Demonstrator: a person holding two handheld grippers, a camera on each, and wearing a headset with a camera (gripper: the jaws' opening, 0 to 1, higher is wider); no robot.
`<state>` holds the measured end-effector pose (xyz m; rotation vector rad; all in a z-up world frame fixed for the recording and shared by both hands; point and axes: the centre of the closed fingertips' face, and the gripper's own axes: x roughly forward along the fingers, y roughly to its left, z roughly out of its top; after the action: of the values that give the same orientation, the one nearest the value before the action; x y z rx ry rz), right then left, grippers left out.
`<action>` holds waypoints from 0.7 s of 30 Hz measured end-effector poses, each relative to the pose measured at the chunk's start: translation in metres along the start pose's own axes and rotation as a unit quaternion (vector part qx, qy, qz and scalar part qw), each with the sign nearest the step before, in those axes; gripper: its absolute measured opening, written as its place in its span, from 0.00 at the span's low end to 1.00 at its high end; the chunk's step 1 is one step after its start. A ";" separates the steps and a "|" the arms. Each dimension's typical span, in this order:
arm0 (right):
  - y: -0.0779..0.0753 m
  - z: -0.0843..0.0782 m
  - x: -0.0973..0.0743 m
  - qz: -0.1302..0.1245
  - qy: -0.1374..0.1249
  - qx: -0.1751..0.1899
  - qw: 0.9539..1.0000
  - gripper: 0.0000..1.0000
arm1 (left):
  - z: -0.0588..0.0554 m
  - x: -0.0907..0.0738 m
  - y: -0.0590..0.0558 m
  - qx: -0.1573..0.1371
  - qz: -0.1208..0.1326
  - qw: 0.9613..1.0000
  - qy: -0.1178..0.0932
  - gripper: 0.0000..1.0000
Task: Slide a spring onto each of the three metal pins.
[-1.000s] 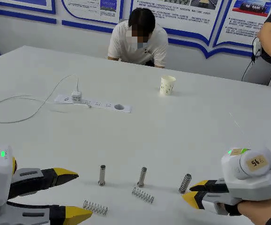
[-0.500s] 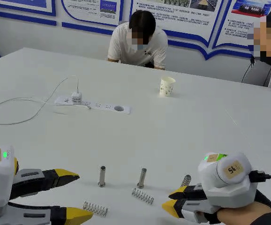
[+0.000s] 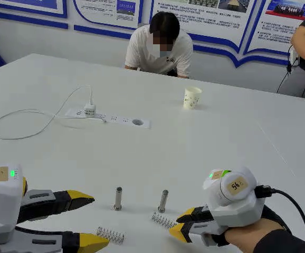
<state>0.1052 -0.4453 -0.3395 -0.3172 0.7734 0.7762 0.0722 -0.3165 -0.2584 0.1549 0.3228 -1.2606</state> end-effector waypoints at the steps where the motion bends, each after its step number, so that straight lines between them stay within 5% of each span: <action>1: -0.001 0.000 0.001 0.001 0.001 0.001 1.000 0.17 | 0.000 0.000 0.000 0.000 0.000 1.000 0.000 0.51; 21: -0.001 -0.008 0.009 0.007 0.017 -0.003 1.000 0.12 | -0.003 0.004 -0.004 0.000 -0.010 1.000 0.007 0.50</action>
<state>0.1065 -0.4458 -0.3512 -0.3317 0.8056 0.7878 0.0690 -0.3200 -0.2623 0.1601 0.3371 -1.2791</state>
